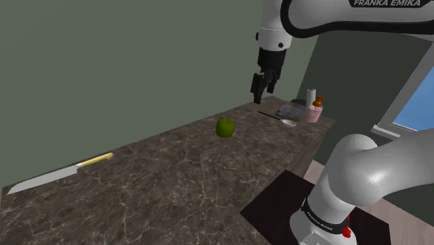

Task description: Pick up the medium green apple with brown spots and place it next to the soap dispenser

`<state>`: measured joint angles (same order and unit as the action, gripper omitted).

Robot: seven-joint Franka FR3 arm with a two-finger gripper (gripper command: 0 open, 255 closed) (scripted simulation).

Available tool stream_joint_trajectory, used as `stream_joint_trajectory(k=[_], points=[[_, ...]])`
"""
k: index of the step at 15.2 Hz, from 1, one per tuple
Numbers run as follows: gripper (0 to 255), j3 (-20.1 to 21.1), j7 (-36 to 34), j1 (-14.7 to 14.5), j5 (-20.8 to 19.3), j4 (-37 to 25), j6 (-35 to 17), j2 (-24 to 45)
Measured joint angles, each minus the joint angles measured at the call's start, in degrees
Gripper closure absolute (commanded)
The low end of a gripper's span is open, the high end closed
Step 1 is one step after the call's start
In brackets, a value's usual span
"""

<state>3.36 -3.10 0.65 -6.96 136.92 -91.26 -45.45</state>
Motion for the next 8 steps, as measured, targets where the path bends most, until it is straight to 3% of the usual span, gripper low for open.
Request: stream_joint_trajectory(k=[3,8], points=[[0,-1.93,3.14,-0.1,-1.12,0.14,-1.55,1.47],[0,-8.64,15.2,-0.89,-4.58,0.51,-7.15,6.93]])
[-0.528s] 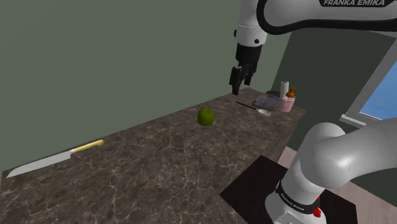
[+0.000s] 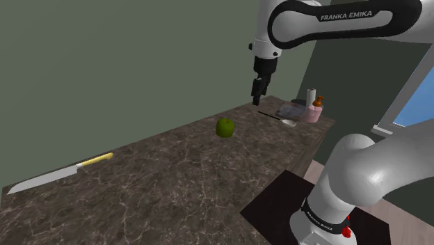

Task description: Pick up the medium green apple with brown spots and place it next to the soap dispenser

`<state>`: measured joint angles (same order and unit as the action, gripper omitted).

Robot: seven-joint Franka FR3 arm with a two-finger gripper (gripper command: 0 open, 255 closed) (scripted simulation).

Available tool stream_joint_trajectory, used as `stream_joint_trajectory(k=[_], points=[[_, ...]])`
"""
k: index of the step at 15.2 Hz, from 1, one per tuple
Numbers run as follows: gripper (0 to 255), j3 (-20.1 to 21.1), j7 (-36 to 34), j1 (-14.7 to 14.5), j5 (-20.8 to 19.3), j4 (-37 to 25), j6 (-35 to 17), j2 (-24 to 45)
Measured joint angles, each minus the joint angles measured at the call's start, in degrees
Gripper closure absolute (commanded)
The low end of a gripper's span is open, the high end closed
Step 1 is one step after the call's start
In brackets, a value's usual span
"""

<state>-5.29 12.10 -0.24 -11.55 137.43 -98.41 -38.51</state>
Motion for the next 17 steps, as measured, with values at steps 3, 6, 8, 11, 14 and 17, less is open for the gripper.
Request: stream_joint_trajectory(k=[3,6,8,11,14,17], points=[[0,-4.09,7.57,-0.59,-1.61,-0.67,-3.99,4.84],[0,-8.17,15.61,-1.22,-2.58,-2.74,-7.4,10.32],[0,-10.53,20.83,-1.91,-2.52,-4.99,-9.82,15.2],[0,-13.74,28.87,-2.69,-1.79,-7.98,-13.18,21.91],[0,-15.97,36.66,-3.39,-0.17,-11.02,-15.99,28.42],[0,-17.56,45.01,-3.66,2.68,-16.37,-17.74,36.36]])
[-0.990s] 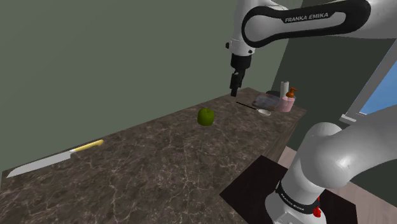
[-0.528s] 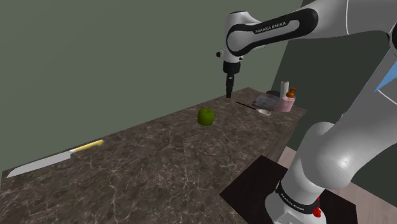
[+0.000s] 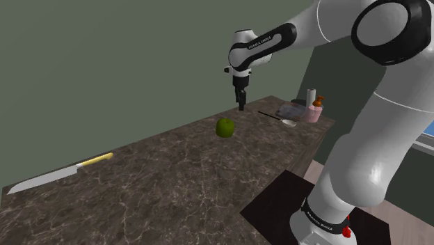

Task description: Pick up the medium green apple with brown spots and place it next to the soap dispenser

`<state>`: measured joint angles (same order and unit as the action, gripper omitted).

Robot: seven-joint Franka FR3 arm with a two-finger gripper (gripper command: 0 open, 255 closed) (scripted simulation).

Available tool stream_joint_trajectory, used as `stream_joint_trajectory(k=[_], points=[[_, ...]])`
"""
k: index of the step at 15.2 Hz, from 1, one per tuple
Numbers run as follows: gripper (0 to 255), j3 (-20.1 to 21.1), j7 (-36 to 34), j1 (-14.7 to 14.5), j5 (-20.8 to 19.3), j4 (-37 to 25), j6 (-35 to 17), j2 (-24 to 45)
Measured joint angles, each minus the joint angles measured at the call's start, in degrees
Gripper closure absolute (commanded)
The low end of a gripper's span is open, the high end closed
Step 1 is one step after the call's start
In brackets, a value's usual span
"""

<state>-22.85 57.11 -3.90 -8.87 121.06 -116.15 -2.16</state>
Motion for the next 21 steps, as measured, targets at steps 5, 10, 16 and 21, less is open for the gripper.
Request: stream_joint_trajectory(k=[5,10,16,21], points=[[0,-0.01,12.67,1.11,4.96,-8.49,-2.22,12.63],[0,1.23,20.63,3.13,7.87,-14.71,-3.29,21.16],[0,1.59,21.34,3.65,8.67,-13.12,-7.11,23.54],[0,1.61,21.45,3.75,8.76,-12.85,-7.67,23.8]])
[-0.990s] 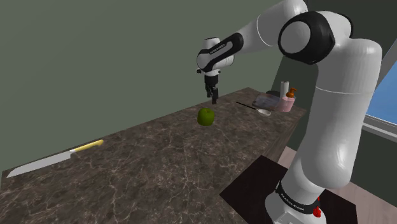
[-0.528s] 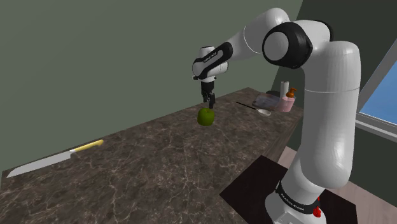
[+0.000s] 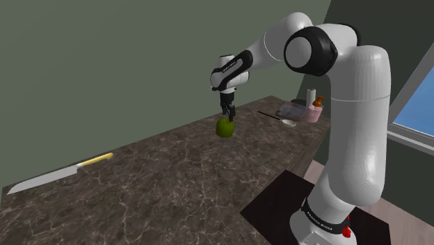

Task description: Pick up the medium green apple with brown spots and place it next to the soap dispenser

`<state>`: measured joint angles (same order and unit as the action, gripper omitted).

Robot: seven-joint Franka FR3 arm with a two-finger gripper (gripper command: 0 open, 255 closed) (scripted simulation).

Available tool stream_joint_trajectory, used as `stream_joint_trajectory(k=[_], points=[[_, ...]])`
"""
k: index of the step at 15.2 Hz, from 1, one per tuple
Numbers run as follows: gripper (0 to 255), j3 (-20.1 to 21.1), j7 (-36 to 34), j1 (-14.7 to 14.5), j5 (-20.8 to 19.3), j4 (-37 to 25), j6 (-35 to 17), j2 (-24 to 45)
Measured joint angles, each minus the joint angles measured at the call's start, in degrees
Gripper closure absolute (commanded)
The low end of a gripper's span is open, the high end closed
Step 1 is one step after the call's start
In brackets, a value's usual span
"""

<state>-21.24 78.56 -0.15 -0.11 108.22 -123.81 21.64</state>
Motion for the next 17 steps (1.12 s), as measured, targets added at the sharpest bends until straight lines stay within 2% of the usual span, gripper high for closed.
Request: stream_joint_trajectory(k=[1,2,12,17], points=[[0,0.0,0.0,0.0,0.0,0.01,-0.01,0.0],[255,0.0,0.0,0.0,0.0,0.01,-0.01,0.0],[255,0.0,0.0,0.0,0.0,0.0,0.0,0.0],[255,-0.29,-0.08,-0.23,-0.57,-0.88,2.47,-1.68]])
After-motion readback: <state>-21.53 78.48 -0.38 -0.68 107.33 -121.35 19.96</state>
